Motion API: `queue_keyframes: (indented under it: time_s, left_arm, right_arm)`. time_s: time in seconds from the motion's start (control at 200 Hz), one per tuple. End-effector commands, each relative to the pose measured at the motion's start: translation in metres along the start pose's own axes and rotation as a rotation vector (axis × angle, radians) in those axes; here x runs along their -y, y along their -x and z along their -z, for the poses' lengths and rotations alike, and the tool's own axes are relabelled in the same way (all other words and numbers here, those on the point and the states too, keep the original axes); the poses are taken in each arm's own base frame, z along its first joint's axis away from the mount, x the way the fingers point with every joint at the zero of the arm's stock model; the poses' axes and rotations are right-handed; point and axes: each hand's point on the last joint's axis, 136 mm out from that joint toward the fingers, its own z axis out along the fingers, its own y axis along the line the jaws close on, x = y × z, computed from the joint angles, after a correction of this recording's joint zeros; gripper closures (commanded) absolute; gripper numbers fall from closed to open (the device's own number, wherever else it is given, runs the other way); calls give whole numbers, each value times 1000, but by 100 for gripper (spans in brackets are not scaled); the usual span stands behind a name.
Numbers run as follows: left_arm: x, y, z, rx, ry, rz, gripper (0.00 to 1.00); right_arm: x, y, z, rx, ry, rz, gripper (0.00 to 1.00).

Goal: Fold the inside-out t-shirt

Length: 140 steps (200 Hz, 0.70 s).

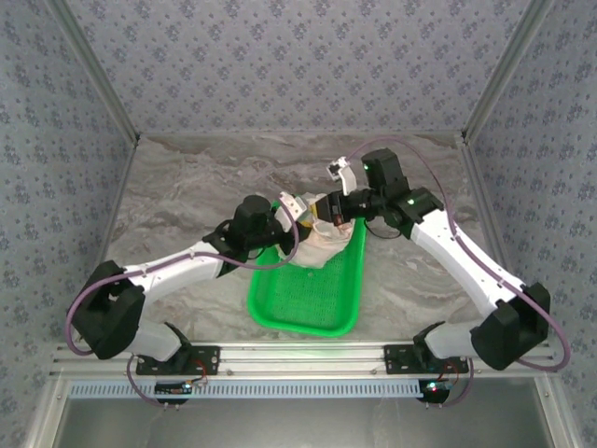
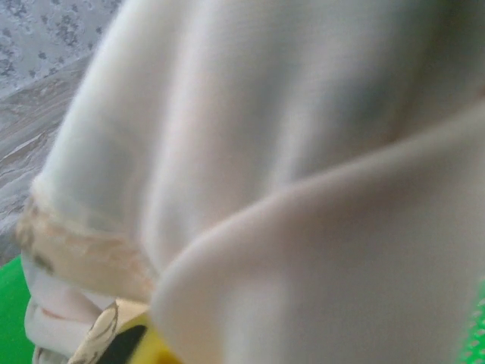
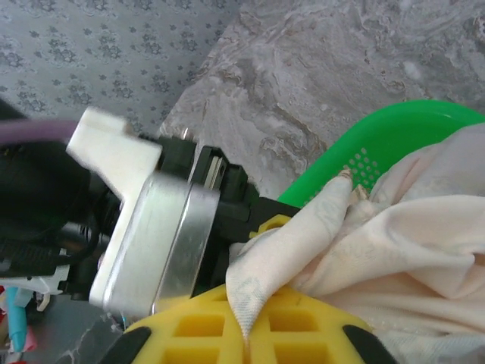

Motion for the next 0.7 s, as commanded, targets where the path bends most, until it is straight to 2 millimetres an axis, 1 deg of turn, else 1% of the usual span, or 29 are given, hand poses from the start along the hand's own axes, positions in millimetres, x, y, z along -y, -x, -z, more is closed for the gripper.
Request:
queue_keyframes:
  time_s: [0.0,0.04,0.085,0.105,0.115,0.135,0.185,0.205,0.225,0.25,0.28,0.335,0.395,0.465,0.5,0.56,0.615,0.695]
  left_arm:
    - [-8,46,19,119,-22,27,100]
    - [-14,48,26,111,4,44,100]
    - [-20,54,34,101,36,50,100]
    - [-23,56,38,93,54,53,100]
    - [-25,57,40,88,68,53,100]
    - [-30,59,45,79,97,51,100]
    - [-42,64,57,55,177,53,100]
    - [-46,66,62,47,206,56,100]
    - [-50,70,68,43,232,62,100]
    - [-55,74,76,44,257,74,100]
    - [-58,82,85,56,273,89,100]
    - [-62,99,104,92,296,116,100]
    - [-59,119,122,142,309,112,100]
    - [-57,140,144,205,343,102,100]
    - [-57,147,154,232,364,95,100]
    - [-57,156,169,268,401,76,99]
    - [-56,159,178,282,419,47,99]
    - [-56,159,186,286,444,27,98]
  right_arm:
    - [2,9,26,80,-50,-6,60]
    - [17,8,34,95,-139,-25,48]
    - [42,6,46,114,-286,-65,38]
    - [58,6,55,136,-388,-89,35]
    - [72,-6,55,114,-445,-121,32]
    - [88,-13,64,116,-542,-152,28]
    - [121,-24,88,157,-762,-268,25]
    - [130,-31,96,155,-829,-298,25]
    - [135,-37,99,144,-867,-321,25]
    - [139,-45,100,122,-891,-341,24]
    - [143,-56,99,93,-913,-379,19]
    - [149,-82,91,37,-949,-472,19]
    - [151,-110,75,-46,-953,-526,22]
    - [149,-136,56,-129,-948,-558,28]
    - [147,-146,47,-151,-946,-577,32]
    - [147,-157,36,-169,-948,-595,38]
    - [149,-159,29,-164,-962,-605,41]
    - [155,-159,23,-140,-988,-641,55]
